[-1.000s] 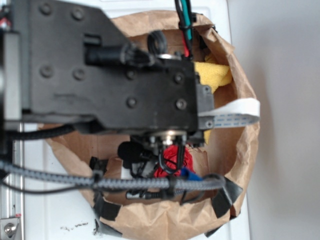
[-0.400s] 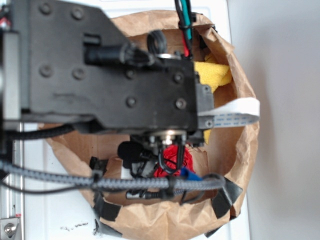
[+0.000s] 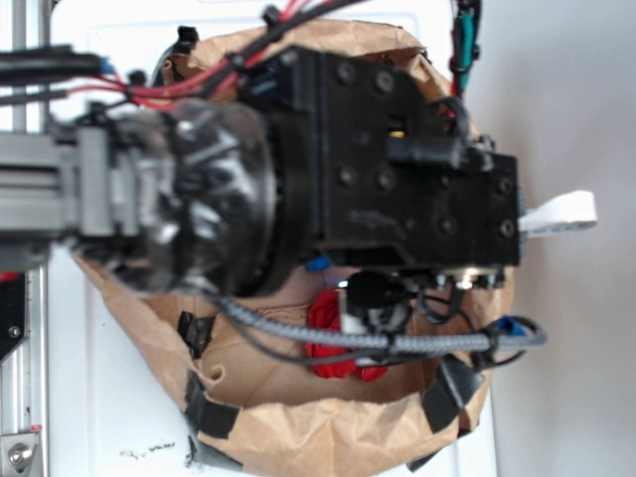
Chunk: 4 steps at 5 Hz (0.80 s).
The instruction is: Grab the yellow cloth.
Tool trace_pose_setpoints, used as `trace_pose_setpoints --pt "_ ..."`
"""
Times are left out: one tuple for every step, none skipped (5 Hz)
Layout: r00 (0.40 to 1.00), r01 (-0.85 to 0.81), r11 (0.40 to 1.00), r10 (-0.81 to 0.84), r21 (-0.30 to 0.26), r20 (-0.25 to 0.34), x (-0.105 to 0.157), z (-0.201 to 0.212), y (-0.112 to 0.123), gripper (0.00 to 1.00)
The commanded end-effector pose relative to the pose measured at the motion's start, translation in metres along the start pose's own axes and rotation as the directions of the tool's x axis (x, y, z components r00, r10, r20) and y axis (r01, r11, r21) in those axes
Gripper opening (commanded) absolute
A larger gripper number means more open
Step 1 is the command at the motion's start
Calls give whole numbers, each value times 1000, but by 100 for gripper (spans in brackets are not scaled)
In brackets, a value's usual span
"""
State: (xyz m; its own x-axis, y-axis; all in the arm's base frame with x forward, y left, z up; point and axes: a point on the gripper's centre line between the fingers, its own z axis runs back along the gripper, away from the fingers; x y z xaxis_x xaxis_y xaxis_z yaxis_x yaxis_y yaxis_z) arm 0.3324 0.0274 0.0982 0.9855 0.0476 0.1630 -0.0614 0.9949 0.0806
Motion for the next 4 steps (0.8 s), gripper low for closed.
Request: trace_pose_setpoints --pt "999 -15 996 11 85 51 22 -22 16 100" --pt "1000 -22 995 20 101 18 28 -35 20 100" --pt "999 -40 987 41 154 1 37 -50 24 100" --pt "998 -64 985 63 159 8 42 -48 26 0"
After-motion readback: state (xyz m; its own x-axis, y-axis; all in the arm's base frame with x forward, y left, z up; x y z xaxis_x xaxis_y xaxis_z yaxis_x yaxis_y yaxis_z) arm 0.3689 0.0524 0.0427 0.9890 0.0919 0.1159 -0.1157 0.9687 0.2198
